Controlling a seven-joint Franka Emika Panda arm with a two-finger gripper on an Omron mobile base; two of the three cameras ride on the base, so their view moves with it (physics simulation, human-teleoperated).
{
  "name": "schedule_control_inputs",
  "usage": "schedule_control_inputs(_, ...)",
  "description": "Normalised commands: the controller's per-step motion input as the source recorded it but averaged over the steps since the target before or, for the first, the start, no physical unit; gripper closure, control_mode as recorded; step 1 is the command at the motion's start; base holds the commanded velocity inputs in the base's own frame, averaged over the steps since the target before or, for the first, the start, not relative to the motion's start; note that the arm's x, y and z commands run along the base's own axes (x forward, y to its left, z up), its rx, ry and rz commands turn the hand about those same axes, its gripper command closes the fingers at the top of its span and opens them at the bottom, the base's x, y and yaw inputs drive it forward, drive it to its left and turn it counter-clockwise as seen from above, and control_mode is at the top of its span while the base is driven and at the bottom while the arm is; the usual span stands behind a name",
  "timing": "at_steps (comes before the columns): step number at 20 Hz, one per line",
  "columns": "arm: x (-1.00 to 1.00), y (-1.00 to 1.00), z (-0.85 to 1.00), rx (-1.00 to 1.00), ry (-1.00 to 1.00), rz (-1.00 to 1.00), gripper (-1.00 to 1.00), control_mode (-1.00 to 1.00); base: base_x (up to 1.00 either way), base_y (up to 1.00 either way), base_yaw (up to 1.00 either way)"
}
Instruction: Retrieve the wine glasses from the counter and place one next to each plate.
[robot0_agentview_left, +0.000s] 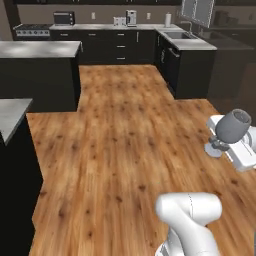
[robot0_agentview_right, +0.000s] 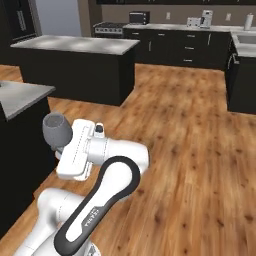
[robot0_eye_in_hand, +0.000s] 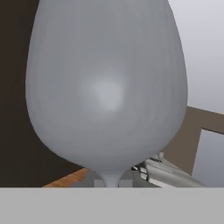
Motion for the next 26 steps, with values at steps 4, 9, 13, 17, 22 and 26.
schedule_control_inputs(4, 0.00, 0.00, 0.00, 0.00, 0.00, 0.00, 1.00, 1.00, -1.00, 0.85, -0.28)
schedule_control_inputs(9, 0.00, 0.00, 0.00, 0.00, 0.00, 0.00, 1.00, 1.00, -1.00, 1.00, -0.26)
schedule_control_inputs(13, 0.00, 0.00, 0.00, 0.00, 0.00, 0.00, 1.00, 1.00, -1.00, 1.00, -0.21)
schedule_control_inputs(17, 0.00, 0.00, 0.00, 0.00, 0.00, 0.00, 1.00, 1.00, -0.98, 1.00, -0.11)
schedule_control_inputs(22, 0.00, 0.00, 0.00, 0.00, 0.00, 0.00, 1.00, 1.00, -0.57, 1.00, -0.13)
schedule_control_inputs(26, 0.00, 0.00, 0.00, 0.00, 0.00, 0.00, 1.00, 1.00, -0.45, 1.00, -0.12)
